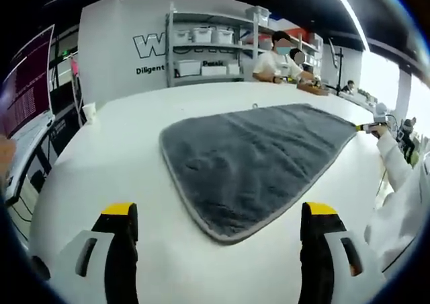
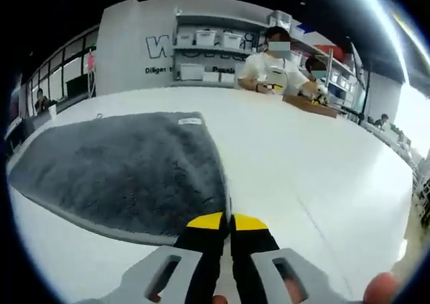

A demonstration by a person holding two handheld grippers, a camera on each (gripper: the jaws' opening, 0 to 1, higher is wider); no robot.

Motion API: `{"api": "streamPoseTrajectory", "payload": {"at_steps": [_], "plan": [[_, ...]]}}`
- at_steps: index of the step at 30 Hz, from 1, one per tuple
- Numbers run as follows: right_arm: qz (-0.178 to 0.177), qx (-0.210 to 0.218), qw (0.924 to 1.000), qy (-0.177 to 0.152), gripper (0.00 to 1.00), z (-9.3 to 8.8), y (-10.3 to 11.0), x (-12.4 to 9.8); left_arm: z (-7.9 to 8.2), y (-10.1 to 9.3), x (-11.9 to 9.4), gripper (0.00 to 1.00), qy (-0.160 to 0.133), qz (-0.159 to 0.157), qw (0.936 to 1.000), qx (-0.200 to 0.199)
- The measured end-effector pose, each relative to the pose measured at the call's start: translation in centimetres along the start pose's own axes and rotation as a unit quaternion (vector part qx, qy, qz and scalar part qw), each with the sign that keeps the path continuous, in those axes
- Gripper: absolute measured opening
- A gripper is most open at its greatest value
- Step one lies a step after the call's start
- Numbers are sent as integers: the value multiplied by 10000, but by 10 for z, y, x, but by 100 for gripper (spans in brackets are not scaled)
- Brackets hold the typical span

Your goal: Open the folded towel by lifting each exposed corner and separating the folded layers until the towel lies flat within the target outline without major curled edges

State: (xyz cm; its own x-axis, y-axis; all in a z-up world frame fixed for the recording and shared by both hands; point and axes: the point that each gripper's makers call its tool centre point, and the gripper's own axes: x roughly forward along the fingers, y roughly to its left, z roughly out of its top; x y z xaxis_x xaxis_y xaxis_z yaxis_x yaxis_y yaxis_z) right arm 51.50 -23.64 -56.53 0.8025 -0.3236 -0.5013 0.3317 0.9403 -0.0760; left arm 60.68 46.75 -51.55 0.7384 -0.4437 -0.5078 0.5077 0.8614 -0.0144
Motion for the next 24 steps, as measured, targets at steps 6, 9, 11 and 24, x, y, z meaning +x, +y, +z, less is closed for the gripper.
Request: {"api": "streamPoseTrajectory", "payload": {"at_steps": [6, 9, 11, 24], "plan": [[-88, 81, 9999, 19, 7, 1, -3, -1, 1, 1, -2, 100, -3, -6, 10000, -8], [-270, 162, 9995, -13, 21, 2, -10, -8, 2, 2, -3, 100, -39, 12, 10000, -8], [-366, 166, 9992, -77, 29, 5, -14, -14, 4, 2, -5, 100, -68, 23, 10000, -10], [378, -502, 9970, -452, 65, 42, 39, -58, 5, 1, -6, 100, -70, 32, 10000, 2]]}}
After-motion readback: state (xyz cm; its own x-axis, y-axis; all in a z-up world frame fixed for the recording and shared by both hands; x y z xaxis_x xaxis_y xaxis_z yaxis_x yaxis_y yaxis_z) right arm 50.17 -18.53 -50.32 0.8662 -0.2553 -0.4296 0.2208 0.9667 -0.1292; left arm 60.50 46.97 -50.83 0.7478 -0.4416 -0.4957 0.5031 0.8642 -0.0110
